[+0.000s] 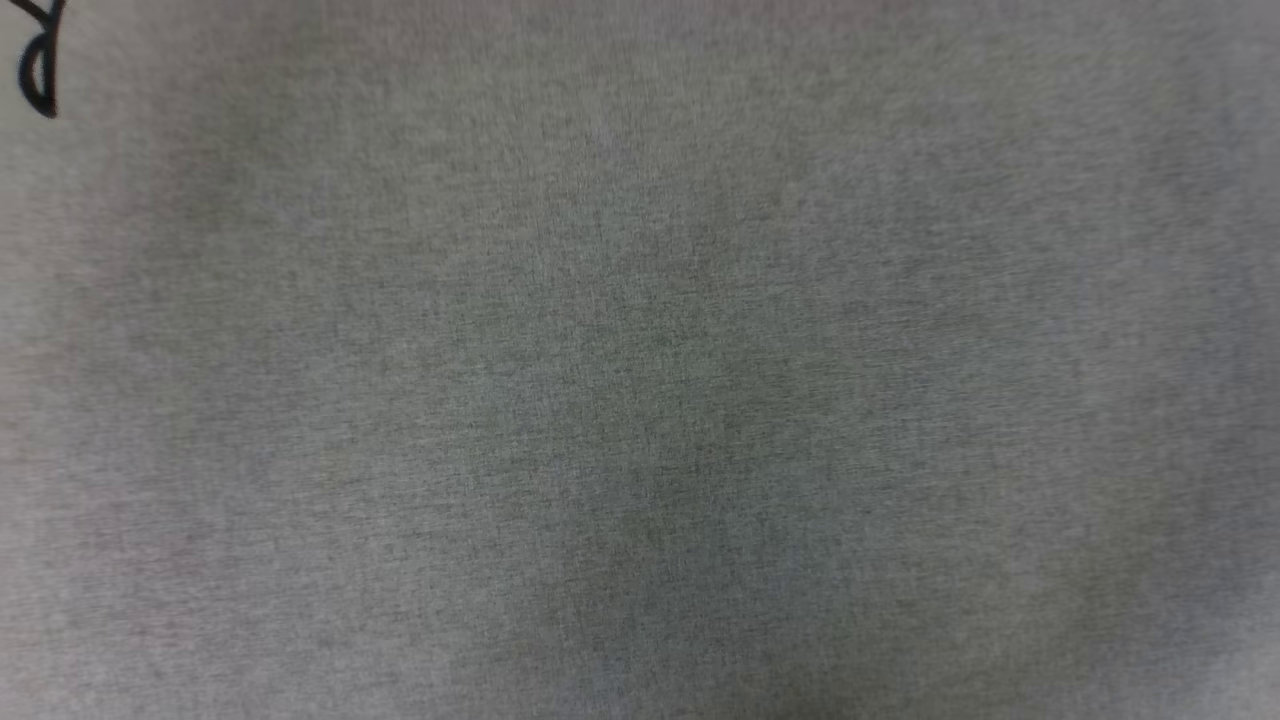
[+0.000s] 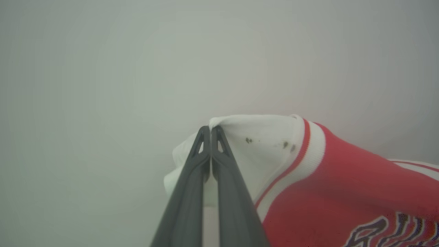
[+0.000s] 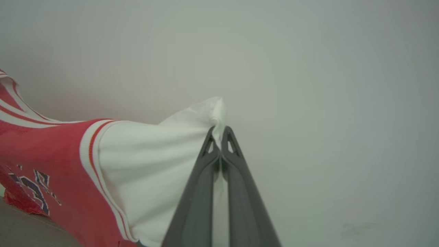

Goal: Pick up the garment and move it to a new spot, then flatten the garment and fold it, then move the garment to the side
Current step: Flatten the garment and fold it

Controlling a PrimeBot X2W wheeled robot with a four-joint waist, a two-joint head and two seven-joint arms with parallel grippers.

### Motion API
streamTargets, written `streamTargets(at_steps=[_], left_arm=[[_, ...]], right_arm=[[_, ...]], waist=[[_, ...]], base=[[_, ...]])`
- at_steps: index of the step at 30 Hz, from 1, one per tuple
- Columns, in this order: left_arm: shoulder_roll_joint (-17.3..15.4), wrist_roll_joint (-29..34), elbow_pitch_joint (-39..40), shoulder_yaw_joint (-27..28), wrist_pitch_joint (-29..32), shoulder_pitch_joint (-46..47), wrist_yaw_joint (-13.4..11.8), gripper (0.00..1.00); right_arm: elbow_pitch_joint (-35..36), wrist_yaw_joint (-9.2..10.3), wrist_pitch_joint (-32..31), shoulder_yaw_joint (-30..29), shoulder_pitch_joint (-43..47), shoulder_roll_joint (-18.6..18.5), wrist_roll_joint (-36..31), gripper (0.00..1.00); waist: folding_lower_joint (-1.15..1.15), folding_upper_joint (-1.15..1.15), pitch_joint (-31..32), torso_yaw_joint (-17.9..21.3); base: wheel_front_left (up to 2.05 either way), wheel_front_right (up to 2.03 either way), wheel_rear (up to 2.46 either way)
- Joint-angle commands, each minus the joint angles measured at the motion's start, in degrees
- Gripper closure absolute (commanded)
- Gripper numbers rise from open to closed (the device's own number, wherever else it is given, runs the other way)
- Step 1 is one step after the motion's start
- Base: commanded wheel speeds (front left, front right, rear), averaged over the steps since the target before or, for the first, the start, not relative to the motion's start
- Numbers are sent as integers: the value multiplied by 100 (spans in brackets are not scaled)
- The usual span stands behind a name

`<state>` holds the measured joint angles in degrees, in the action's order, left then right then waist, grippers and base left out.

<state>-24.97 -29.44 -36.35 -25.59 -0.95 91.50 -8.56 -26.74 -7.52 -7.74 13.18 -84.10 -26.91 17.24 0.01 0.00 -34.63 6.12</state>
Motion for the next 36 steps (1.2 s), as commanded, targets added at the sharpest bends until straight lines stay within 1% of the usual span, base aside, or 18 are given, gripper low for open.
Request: streamTargets(at_steps=[1,5,9,13,14,15,17,19,21,27,36], left_arm=[[10,-25,44,31,-69,-107,-38,100],[53,-123,67,81,-183,-184,-23,100],[113,-250,22,146,-399,-433,7,100],[82,-416,77,228,-694,-959,93,100],[72,-486,82,261,-768,-1170,119,100],[72,-486,82,261,-768,-1170,119,100],[19,-582,194,316,-895,-1542,138,100],[-22,-712,311,374,-1021,-2141,148,100],[-71,-832,520,445,-1106,-2716,101,100],[-149,-1126,1207,532,-1212,-4592,-141,100],[-218,-1472,2248,635,-1294,-7371,-666,100]], right_arm=[[-48,6,83,67,-56,34,45,100],[-180,6,176,209,-34,68,154,100],[-279,6,292,315,175,75,276,100],[-312,6,416,426,699,69,457,100],[-314,6,454,461,886,30,479,100],[-314,6,454,461,886,30,479,100],[-259,6,440,574,1267,-72,511,100],[-232,5,464,658,1808,-65,635,100],[-159,6,479,659,2253,-142,727,100],[138,6,363,527,3781,-191,1051,100],[770,7,-51,63,6009,29,1241,100]], waist=[[-1,0,-240,-18],[-1,0,-421,-54],[-1,0,-428,-99],[-1,0,-173,-129],[-1,0,-50,-142],[-1,0,-50,-142],[-1,0,161,-174],[-1,0,479,-180],[-1,0,743,-211],[-1,0,1571,-297],[-1,0,2627,-312]], base=[[0,0,0],[0,0,0],[0,0,0],[0,0,0],[0,0,0],[0,0,0],[0,0,0],[0,0,0],[0,0,0],[0,0,0],[0,0,0]])
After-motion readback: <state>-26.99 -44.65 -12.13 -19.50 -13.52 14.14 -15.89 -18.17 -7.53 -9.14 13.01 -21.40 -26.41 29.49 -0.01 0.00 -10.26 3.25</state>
